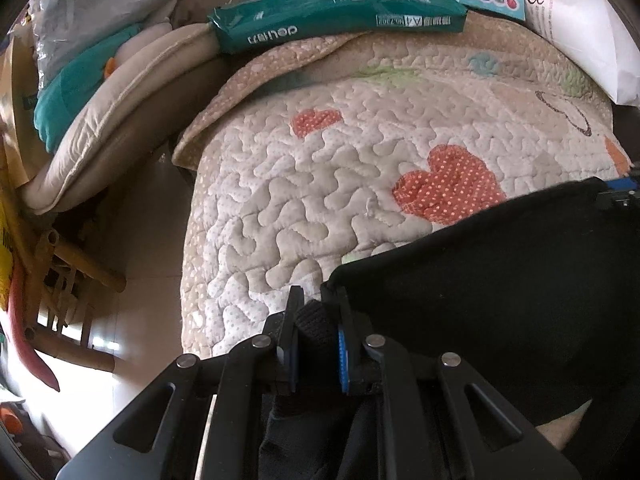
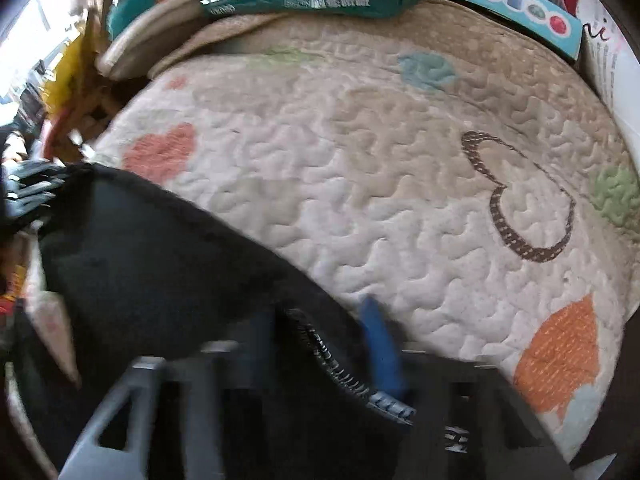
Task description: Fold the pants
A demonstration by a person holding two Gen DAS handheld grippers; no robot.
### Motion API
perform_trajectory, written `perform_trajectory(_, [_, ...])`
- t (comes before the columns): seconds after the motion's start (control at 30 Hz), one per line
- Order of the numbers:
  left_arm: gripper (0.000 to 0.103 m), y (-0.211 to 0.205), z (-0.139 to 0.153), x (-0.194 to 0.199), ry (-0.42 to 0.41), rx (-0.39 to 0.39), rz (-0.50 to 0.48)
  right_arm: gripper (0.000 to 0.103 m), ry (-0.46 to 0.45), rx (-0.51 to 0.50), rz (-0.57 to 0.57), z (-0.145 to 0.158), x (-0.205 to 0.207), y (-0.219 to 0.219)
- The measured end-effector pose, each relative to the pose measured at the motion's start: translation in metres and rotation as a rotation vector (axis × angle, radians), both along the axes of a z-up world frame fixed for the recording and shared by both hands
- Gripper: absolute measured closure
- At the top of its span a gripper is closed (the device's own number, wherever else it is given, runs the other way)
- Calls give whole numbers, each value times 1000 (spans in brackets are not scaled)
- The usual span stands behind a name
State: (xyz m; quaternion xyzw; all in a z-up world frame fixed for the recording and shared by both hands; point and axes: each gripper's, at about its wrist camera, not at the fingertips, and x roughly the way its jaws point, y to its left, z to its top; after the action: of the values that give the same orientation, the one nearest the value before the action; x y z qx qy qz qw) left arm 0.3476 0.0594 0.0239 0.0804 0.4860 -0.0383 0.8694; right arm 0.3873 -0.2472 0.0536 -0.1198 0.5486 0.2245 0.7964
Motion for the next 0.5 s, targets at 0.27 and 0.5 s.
perform_trajectory(0.27, [89, 3, 54, -38, -96, -25, 13, 90, -87, -16, 1, 37, -43, 11])
perform_trajectory(0.5, [89, 3, 99, -116, -201, -10, -15, 90, -147, -79, 18, 77, -101, 21])
